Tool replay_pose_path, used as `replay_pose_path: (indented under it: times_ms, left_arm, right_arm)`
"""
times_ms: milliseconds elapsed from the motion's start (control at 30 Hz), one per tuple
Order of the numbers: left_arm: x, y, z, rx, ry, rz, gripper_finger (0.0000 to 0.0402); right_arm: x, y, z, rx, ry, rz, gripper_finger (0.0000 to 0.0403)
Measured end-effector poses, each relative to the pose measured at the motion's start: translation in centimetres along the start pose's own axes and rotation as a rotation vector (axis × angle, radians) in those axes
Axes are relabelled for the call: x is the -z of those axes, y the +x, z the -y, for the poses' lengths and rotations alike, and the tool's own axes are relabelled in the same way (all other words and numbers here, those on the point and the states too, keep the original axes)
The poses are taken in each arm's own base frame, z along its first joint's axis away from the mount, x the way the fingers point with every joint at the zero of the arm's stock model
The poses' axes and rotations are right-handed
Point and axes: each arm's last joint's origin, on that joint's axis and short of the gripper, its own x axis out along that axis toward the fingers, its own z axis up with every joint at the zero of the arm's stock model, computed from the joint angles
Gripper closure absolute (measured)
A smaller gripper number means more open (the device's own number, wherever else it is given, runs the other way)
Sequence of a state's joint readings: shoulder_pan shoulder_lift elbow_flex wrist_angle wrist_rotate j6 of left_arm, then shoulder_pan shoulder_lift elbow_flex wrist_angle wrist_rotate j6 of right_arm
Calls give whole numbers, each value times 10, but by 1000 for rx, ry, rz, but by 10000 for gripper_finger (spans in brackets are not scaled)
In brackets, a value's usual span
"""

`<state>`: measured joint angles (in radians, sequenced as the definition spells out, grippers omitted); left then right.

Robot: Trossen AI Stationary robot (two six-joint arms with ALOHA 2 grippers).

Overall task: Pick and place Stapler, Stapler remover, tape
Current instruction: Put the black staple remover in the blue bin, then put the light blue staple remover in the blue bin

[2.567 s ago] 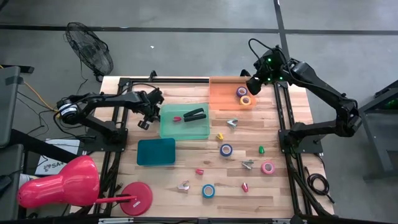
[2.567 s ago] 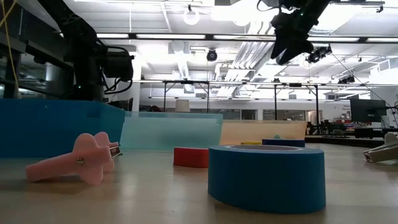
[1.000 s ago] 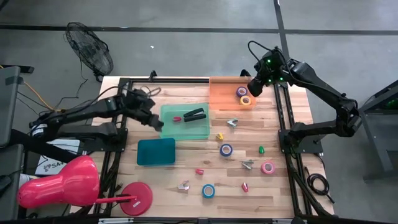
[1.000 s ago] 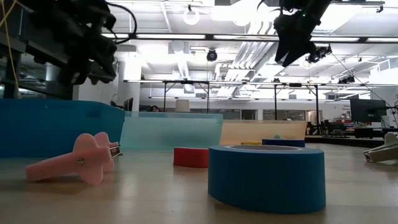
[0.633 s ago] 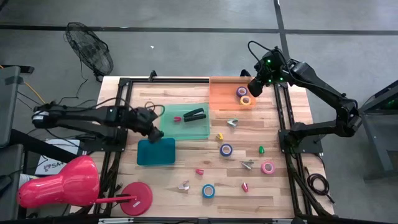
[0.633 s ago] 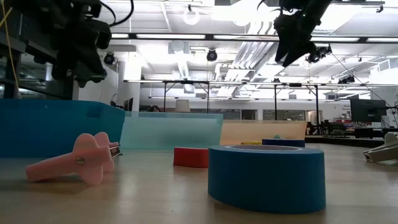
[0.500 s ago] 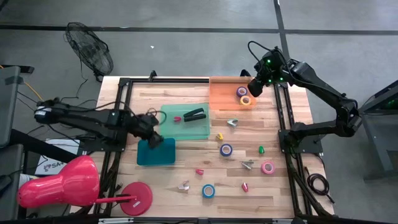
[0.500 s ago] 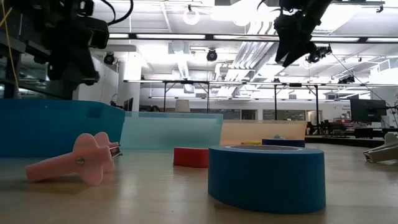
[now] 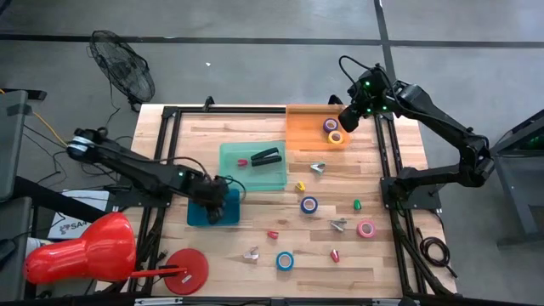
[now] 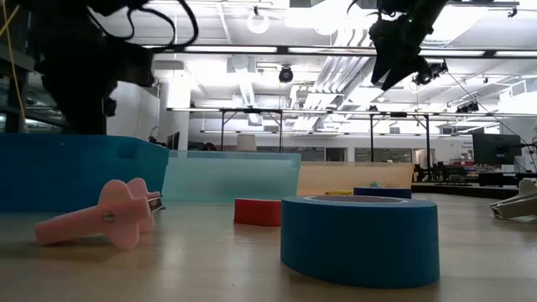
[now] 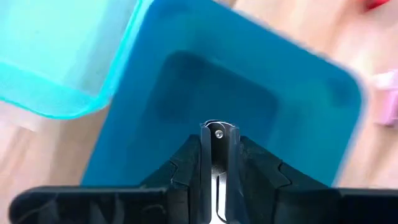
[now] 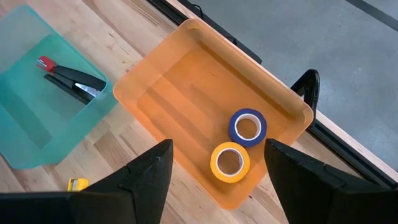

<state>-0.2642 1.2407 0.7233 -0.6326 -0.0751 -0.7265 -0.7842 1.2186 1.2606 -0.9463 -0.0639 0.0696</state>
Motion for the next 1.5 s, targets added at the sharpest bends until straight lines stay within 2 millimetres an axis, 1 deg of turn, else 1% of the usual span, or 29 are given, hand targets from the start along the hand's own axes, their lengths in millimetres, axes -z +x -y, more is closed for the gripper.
replay_pose_path:
  times_ms: [67, 200, 333, 400, 600, 700, 767, 867, 967, 1100, 1233, 1300, 1367, 1500]
  left_arm:
    - [-1, 4, 1, -46, 56, -40, 325]
    - [-3, 12, 4, -47, 195, -85, 325]
    - [-3, 16, 4, -51, 275, -113, 322]
    - [-3, 18, 5, -51, 284, -118, 296]
    - [-3, 18, 4, -66, 303, -113, 190]
    - [-3, 18, 4, -58, 310, -117, 156]
    - [-3, 15, 5, -55, 310, -133, 141]
    - [-9, 4, 8, -79, 304, -163, 132]
    - [-17, -13, 12, -144, 285, -163, 130]
    - [-34, -38, 20, -235, 250, -73, 129]
    - [-47, -59, 24, -348, 252, 28, 129]
    - [-50, -69, 23, -410, 227, 70, 129]
    - [-51, -78, 20, -446, 184, 108, 129]
    - [-47, -99, 9, -423, 86, 182, 129]
  right_arm:
    - [0, 0, 0, 0, 1, 0, 158]
    - [0, 0, 0, -3, -2, 0, 158]
    - [0, 0, 0, -6, -5, 0, 158]
    - [0, 0, 0, -7, -10, 0, 158]
    - [0, 0, 0, -7, -27, 0, 158]
    - [0, 0, 0, -13, -33, -1, 158]
    - [0, 0, 0, -14, -38, -1, 158]
    - [0, 0, 0, -15, -45, -1, 158]
    - [0, 0, 0, -16, -45, -1, 158]
    - [0, 0, -2, -53, -50, -3, 158]
    - [1, 0, -7, -196, -108, -11, 158]
    - [2, -1, -12, -250, -140, -13, 158]
    - [3, 0, -18, -262, -157, -17, 158]
    - [5, -1, -34, -284, -192, -31, 158]
